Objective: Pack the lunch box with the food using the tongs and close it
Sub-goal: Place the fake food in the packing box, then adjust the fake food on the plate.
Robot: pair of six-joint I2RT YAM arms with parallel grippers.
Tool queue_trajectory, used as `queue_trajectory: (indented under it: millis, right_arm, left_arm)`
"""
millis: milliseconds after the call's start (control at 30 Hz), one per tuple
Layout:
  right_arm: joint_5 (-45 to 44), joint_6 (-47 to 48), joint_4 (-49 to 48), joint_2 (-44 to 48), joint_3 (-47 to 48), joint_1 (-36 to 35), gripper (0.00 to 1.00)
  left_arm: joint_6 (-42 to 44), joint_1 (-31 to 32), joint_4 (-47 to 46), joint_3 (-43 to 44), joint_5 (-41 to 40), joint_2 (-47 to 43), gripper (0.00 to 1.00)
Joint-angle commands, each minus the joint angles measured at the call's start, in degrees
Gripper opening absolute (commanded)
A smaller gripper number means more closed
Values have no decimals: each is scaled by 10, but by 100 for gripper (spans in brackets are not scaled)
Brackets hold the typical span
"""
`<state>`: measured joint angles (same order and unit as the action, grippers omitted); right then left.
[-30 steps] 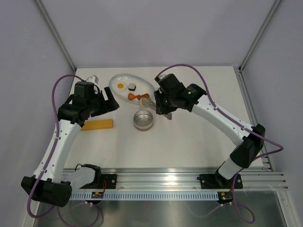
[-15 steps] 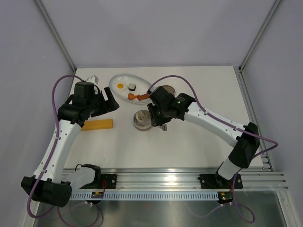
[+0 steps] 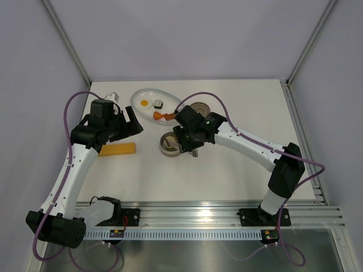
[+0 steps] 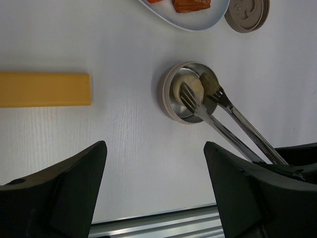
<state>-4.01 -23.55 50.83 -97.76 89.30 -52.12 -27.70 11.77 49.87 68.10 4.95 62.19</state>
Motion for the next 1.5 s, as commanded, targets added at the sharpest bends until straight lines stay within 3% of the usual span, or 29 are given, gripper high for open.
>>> queue_trajectory:
  millis: [0,433,667,1133,1467]
  right_arm:
    - [-19,1,-8,-2,14,-6,55]
    - [-30,6,11,22,48,-5,57]
    - [-50,19,16,43,87,-5,53]
    - [-57,15,33,-72,234,23,50]
    - [-41,8,28,-144,265,62,49]
  left_arm:
    - [-2,-3,-22,-2,4,-9,84]
    - [-2,-3,-25,2,9,-4,83]
    - [-2,-3,-24,1,9,-4,83]
    - [3,-3,-8,34,1,17,84]
    - [20,-19,6,62,-14,29,84]
